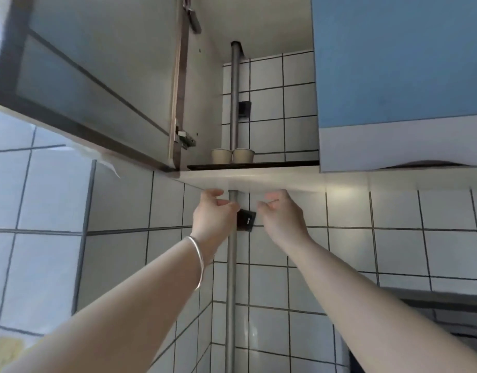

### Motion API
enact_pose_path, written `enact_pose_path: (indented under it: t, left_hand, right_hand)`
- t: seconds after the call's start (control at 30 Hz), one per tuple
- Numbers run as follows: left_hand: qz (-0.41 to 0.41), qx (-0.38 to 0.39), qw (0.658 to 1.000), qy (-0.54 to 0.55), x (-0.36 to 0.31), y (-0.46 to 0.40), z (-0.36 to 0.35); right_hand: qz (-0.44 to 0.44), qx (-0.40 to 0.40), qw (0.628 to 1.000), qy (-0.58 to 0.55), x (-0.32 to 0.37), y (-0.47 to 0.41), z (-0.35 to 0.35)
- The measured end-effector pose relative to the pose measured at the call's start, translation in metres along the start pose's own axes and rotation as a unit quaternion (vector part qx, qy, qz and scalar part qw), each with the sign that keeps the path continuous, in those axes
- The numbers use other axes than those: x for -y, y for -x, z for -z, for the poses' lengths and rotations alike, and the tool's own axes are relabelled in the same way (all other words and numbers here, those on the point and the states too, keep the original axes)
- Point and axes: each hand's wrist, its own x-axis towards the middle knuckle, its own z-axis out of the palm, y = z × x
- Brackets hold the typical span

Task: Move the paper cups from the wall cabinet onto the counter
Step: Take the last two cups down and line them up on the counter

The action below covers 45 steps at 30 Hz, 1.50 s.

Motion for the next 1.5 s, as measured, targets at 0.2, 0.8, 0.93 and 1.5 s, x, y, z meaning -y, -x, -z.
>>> enact_pose_path:
  t: [0.2, 0.8, 0.93, 1.5]
  left_hand:
    - [-0.063, -0.032, 0.997, -0.021, -0.011, -0.076, -0.014]
    - [-0.081, 0.071, 0.965, -0.240, -0.041, -0.253, -0.024]
    - [-0.089, 0.144, 0.916, -0.364, -0.040, -0.261, -0.024]
    - [-0.055, 0.102, 0.904, -0.412, -0.027, -0.287, -0.049]
  right_hand:
    - [0.072, -0.048, 0.996, 0.005, 0.004, -0.073, -0.013]
    - [0.005, 0.025, 0.977, 0.213, 0.024, -0.262, -0.050]
    - [-0.034, 0.082, 0.956, 0.279, 0.026, -0.276, -0.059]
    - [-0.065, 0.136, 0.959, 0.240, 0.012, -0.296, -0.075]
